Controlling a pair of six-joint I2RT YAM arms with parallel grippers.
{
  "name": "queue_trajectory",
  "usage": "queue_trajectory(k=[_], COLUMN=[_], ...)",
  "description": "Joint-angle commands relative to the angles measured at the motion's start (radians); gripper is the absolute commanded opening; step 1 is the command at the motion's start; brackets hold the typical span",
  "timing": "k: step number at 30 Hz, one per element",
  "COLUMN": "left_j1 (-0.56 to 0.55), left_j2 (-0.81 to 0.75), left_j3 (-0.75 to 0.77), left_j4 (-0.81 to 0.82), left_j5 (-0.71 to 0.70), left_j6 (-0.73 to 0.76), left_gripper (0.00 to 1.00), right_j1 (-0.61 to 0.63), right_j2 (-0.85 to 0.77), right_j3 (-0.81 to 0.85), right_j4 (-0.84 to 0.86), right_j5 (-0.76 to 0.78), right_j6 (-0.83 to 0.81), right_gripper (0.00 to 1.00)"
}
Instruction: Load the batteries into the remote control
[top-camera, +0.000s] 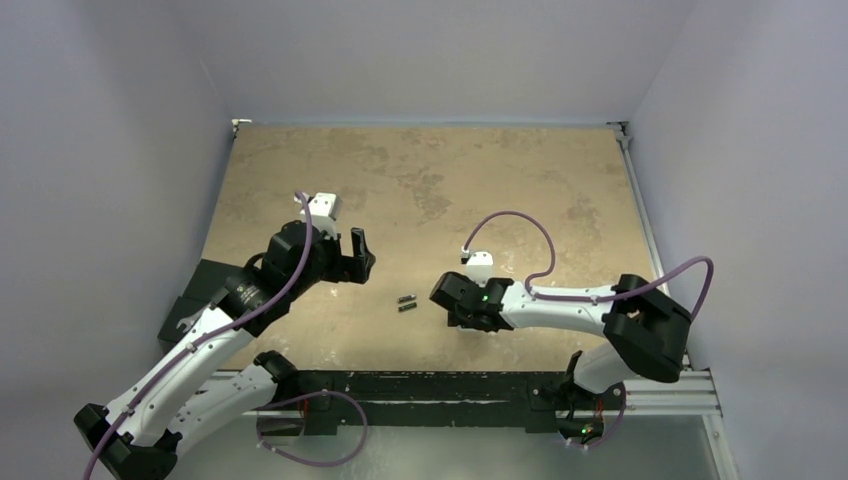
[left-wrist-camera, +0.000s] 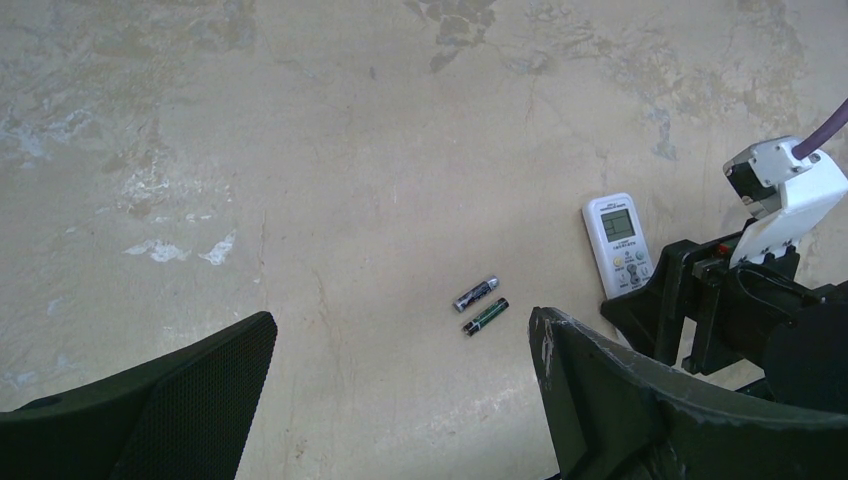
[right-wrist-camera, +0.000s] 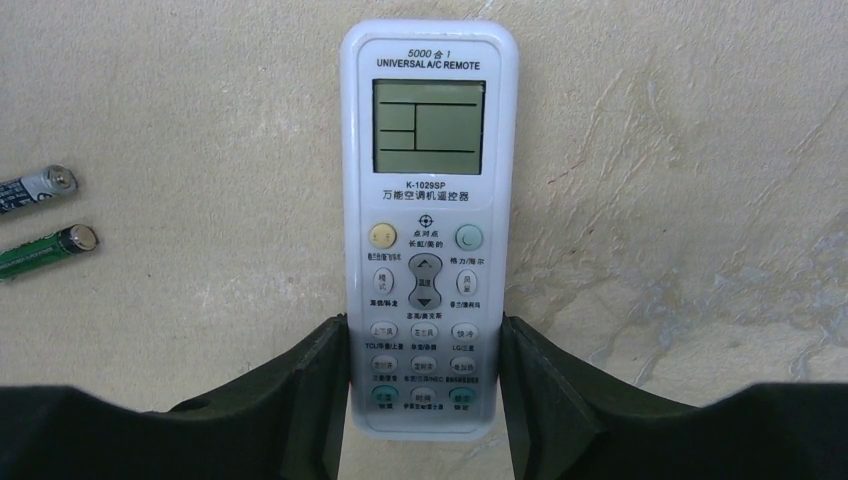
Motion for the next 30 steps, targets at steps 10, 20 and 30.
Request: queue_trajectory(k=[10,20,30], left_j1=[0.008,0.007,0.006], left_j2=[-0.005,0.023,0.067], left_j3=[-0.007,-0.037,-0.108], left_j4=[0.024,0.084,0.147], left_j5=[0.011,0.188,0.414], left_j6=[-0.009,-0.044,-0.144], left_gripper=[0.98,0.98,0.97], right_j1=[0.015,0.049,0.082], right_j2=[-0.122,-0.232,-0.318], right_j3=[-0.016,-0.035,-0.06], right_j4=[0.046,0.166,0.322], right_j5=[-0.01,-0.09,-0.226], right_j6=[-0.105,-0.263,-0.465], right_gripper=[0.0,0.0,0.0])
